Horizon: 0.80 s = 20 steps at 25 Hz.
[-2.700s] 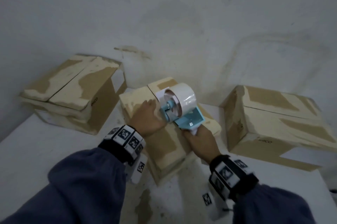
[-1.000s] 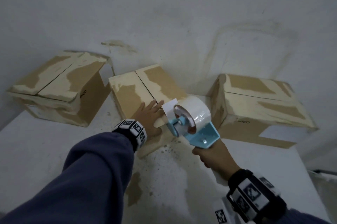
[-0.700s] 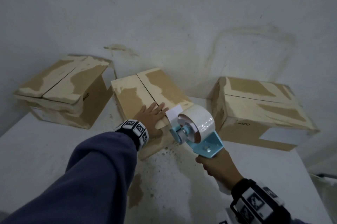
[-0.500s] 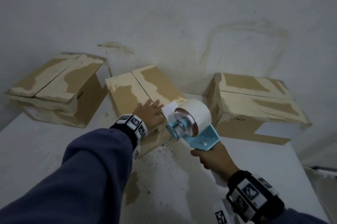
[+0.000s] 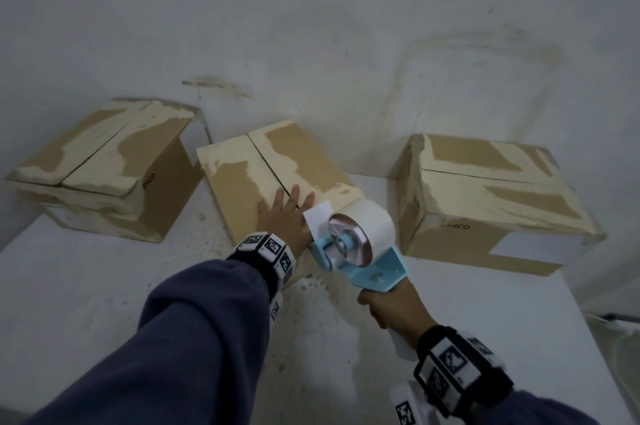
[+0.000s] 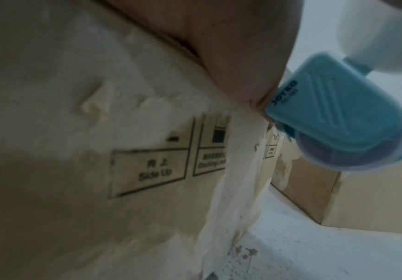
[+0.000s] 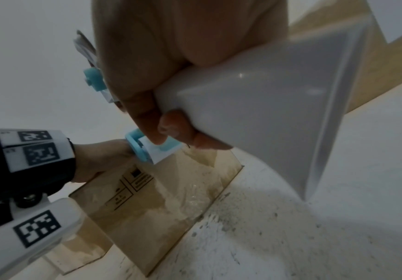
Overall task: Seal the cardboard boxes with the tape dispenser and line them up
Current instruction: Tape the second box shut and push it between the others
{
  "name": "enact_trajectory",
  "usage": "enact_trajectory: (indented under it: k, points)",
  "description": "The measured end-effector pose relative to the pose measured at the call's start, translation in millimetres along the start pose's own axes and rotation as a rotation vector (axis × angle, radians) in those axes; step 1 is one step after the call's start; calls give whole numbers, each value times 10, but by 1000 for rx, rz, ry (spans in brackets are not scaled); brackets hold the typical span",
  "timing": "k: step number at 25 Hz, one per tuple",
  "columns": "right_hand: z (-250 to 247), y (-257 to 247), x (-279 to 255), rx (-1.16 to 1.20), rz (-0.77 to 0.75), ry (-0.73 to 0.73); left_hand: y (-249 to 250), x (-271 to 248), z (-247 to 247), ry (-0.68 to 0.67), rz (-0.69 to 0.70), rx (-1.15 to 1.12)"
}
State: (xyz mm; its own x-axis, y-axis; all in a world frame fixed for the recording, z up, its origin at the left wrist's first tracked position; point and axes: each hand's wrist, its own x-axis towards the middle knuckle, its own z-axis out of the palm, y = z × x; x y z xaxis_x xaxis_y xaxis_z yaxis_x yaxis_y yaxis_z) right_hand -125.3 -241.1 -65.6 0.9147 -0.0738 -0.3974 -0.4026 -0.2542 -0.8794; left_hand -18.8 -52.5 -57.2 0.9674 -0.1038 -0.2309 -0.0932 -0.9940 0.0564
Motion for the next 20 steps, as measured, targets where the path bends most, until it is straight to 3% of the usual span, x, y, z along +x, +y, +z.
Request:
enact_trajectory:
  k: [6,13,17,20]
  points:
    - [-56,154,63,-2,46,-52,-28,15,-66,-27,24,-9]
    - [-418,-88,116,122,-84,27,217,-68,74,101,-79,-5]
    - [-457,-277,59,104,-162,1,158,-90,75,96,-15,43]
    - [-411,-428,13,117,-216,-20,63,-214,57,43,116,120]
